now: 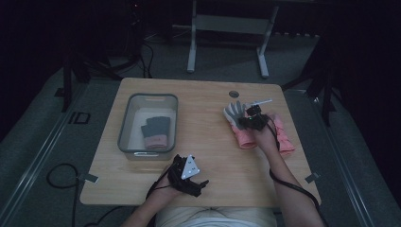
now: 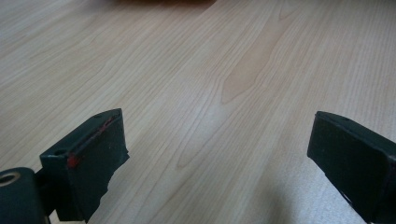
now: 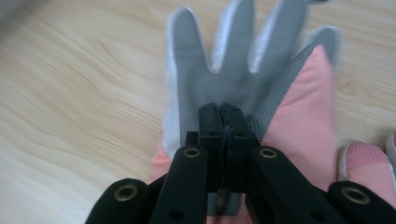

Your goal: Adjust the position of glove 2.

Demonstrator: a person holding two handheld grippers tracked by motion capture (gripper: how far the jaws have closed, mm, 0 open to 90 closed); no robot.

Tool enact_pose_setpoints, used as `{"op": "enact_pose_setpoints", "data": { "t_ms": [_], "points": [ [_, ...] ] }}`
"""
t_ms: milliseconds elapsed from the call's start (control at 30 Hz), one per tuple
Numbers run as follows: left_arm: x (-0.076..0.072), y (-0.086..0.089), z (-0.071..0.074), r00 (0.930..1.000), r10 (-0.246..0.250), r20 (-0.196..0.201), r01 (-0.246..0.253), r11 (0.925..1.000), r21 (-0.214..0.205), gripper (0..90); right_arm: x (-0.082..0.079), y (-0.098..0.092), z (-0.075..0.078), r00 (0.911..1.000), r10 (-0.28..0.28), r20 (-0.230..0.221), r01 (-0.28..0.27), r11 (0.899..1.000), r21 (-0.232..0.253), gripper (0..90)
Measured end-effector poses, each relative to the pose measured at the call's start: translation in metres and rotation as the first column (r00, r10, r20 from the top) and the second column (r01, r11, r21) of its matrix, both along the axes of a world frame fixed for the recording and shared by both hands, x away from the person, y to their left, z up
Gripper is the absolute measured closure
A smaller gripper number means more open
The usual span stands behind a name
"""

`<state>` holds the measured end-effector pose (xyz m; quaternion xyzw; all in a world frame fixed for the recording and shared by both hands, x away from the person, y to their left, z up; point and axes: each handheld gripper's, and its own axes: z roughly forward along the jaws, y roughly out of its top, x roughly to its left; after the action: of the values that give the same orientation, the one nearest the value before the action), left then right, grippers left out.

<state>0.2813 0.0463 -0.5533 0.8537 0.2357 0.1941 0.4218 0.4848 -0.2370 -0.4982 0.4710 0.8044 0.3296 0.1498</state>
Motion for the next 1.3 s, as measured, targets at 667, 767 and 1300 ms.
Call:
{"op": "enact_pose_setpoints", "data": {
  "t_ms": [667,767,1300],
  "points": [
    [-0.002,0.000,-0.003,1.0000,-0.005,-0.009,0.005,1.0000,-0.008,4.2,-0.096,0.039,0.023,0.9787,-0.203,0.032,0.199,0.975,0.101,88.6],
    [-0.003,0.000,-0.003,0.9999,-0.013,-0.011,0.013,0.9998,-0.012,4.2,-0.095,0.046,0.011,0.9764,-0.216,0.007,0.214,0.971,0.103,88.5],
    [-0.005,0.000,-0.005,0.9995,-0.029,-0.012,0.029,0.9996,0.008,4.2,-0.063,0.082,-0.035,0.9801,-0.185,-0.072,0.189,0.981,0.046,82.2]
  ]
}}
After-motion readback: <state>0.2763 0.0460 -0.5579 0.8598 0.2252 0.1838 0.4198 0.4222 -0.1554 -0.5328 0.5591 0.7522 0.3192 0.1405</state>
